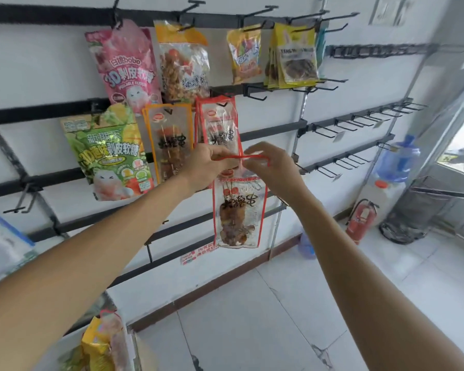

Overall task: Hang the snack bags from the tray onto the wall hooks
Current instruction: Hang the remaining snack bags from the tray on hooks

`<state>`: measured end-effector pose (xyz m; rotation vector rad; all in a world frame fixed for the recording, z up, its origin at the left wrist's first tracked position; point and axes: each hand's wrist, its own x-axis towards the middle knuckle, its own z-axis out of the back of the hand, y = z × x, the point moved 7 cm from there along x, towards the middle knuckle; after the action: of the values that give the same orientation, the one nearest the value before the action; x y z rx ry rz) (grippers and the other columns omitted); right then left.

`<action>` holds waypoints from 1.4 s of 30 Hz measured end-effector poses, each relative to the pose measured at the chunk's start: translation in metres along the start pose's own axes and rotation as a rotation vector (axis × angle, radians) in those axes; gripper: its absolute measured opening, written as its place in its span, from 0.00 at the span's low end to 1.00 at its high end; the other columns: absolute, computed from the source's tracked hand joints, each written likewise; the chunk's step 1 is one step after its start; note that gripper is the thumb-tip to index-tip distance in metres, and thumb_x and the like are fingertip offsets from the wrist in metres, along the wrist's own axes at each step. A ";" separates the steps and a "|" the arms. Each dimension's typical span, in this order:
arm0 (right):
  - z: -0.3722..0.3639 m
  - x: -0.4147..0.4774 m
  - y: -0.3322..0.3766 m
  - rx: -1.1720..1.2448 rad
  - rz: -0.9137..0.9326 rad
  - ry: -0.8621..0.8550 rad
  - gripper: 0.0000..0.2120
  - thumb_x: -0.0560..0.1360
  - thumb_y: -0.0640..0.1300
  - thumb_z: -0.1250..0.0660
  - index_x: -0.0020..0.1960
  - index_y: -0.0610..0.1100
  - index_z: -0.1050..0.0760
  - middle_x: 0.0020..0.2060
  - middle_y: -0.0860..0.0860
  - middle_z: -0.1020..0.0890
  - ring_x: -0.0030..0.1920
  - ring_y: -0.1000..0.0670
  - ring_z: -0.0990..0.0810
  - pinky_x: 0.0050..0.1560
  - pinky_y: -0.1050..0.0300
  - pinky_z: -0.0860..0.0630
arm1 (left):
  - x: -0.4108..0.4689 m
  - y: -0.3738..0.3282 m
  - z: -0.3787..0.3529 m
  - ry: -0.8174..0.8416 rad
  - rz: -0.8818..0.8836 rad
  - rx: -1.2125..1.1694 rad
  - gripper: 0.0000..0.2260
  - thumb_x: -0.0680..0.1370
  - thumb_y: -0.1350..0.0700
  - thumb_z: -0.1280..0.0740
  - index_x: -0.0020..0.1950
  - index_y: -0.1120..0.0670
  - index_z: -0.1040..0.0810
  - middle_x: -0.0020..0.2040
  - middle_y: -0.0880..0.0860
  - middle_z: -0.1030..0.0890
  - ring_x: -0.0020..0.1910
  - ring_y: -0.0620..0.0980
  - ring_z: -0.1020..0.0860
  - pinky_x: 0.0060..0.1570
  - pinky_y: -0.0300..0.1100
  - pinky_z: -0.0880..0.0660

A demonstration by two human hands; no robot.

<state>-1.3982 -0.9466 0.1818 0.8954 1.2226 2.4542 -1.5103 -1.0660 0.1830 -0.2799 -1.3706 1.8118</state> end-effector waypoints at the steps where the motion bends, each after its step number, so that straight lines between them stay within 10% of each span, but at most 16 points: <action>1: -0.002 0.006 -0.001 -0.030 0.004 0.027 0.06 0.76 0.45 0.29 0.52 0.52 0.21 0.42 0.57 0.17 0.36 0.67 0.22 0.35 0.70 0.30 | 0.004 0.000 0.001 -0.010 -0.003 0.001 0.02 0.75 0.61 0.26 0.46 0.54 0.16 0.40 0.51 0.16 0.40 0.44 0.18 0.44 0.36 0.22; 4: -0.003 0.026 -0.010 -0.048 0.010 0.043 0.02 0.77 0.43 0.30 0.48 0.50 0.21 0.38 0.53 0.15 0.29 0.62 0.24 0.28 0.67 0.31 | 0.020 0.005 0.005 -0.043 -0.006 -0.016 0.03 0.75 0.60 0.26 0.48 0.57 0.15 0.41 0.51 0.15 0.39 0.43 0.17 0.42 0.34 0.22; 11: -0.001 0.082 -0.025 0.138 0.054 0.039 0.03 0.77 0.42 0.29 0.47 0.46 0.16 0.37 0.50 0.15 0.39 0.53 0.18 0.48 0.53 0.20 | 0.069 0.003 0.018 -0.139 -0.181 0.056 0.03 0.76 0.58 0.27 0.48 0.56 0.15 0.42 0.48 0.15 0.42 0.40 0.18 0.44 0.32 0.24; 20: -0.005 0.158 -0.042 0.256 -0.009 0.027 0.03 0.78 0.39 0.32 0.47 0.43 0.19 0.42 0.46 0.13 0.46 0.43 0.14 0.52 0.45 0.17 | 0.100 -0.006 0.034 -0.416 -0.713 0.810 0.14 0.77 0.61 0.37 0.61 0.58 0.21 0.61 0.54 0.22 0.63 0.53 0.26 0.66 0.46 0.32; 25: -0.017 0.198 -0.048 0.312 0.000 0.082 0.05 0.80 0.39 0.35 0.53 0.37 0.22 0.42 0.45 0.13 0.40 0.48 0.14 0.42 0.53 0.18 | 0.125 0.027 0.028 -0.189 -0.654 1.010 0.21 0.76 0.61 0.39 0.70 0.58 0.25 0.72 0.55 0.29 0.73 0.55 0.33 0.72 0.53 0.36; 42: -0.054 0.266 -0.062 0.531 0.179 0.346 0.05 0.80 0.36 0.34 0.50 0.34 0.21 0.37 0.46 0.16 0.37 0.54 0.17 0.40 0.62 0.21 | 0.156 0.037 0.018 -0.419 -0.470 1.365 0.25 0.76 0.58 0.37 0.73 0.62 0.31 0.73 0.59 0.31 0.74 0.58 0.37 0.76 0.55 0.45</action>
<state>-1.6418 -0.8162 0.2171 0.7354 2.0636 2.5356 -1.6379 -0.9684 0.2026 1.0738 -0.1352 1.9981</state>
